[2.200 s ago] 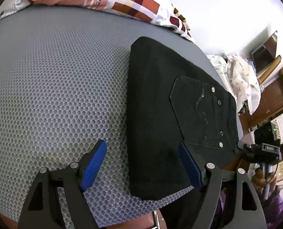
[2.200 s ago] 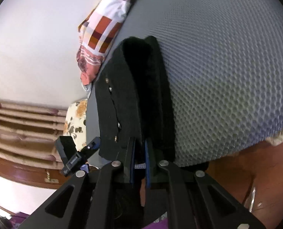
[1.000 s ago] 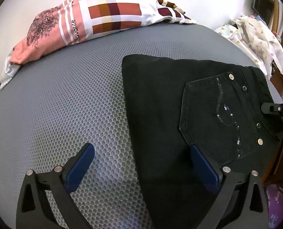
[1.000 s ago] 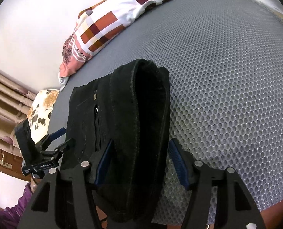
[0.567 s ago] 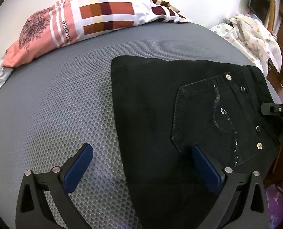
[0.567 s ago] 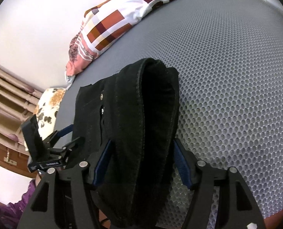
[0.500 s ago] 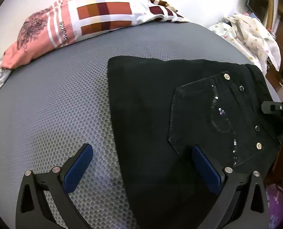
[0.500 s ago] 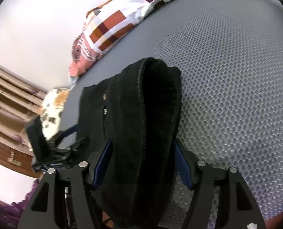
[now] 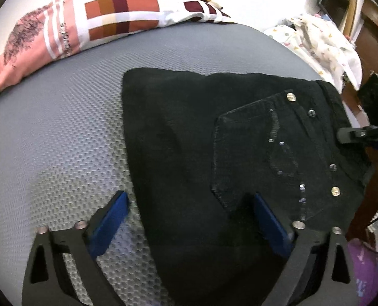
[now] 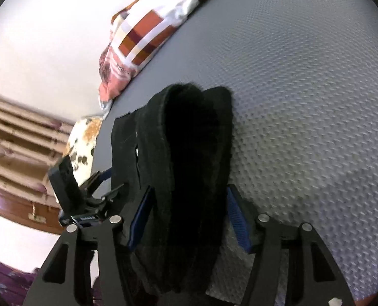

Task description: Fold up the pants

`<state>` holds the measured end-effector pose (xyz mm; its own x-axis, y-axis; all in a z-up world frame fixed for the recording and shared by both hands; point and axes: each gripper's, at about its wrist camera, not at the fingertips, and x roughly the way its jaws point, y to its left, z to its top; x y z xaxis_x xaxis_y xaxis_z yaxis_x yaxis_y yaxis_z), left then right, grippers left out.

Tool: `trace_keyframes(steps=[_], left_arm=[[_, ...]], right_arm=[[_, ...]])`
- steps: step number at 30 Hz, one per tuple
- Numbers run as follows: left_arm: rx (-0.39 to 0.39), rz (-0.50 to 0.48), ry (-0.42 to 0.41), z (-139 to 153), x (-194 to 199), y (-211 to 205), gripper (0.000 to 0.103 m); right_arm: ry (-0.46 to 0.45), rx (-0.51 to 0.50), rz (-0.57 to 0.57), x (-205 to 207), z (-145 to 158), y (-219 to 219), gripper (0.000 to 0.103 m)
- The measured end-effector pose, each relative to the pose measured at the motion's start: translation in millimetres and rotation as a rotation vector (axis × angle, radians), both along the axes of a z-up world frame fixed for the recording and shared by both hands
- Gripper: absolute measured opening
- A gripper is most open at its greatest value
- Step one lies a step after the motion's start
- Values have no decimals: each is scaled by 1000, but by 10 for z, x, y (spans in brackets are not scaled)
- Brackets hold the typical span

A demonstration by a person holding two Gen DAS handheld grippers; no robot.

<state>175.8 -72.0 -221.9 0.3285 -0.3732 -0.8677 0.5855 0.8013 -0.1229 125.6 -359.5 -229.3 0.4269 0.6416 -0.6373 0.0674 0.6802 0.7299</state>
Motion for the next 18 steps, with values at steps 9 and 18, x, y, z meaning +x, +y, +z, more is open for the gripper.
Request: trace_keyframes(steps=[9,18], left_arm=[[-2,-14,-84,149,-140,-43,44],[-61,-9,-46,186,-71,95,35]], right_arm=[[-25,81,16,-11,-79,75,33],[-40,114,13,-94,-94,32,32]])
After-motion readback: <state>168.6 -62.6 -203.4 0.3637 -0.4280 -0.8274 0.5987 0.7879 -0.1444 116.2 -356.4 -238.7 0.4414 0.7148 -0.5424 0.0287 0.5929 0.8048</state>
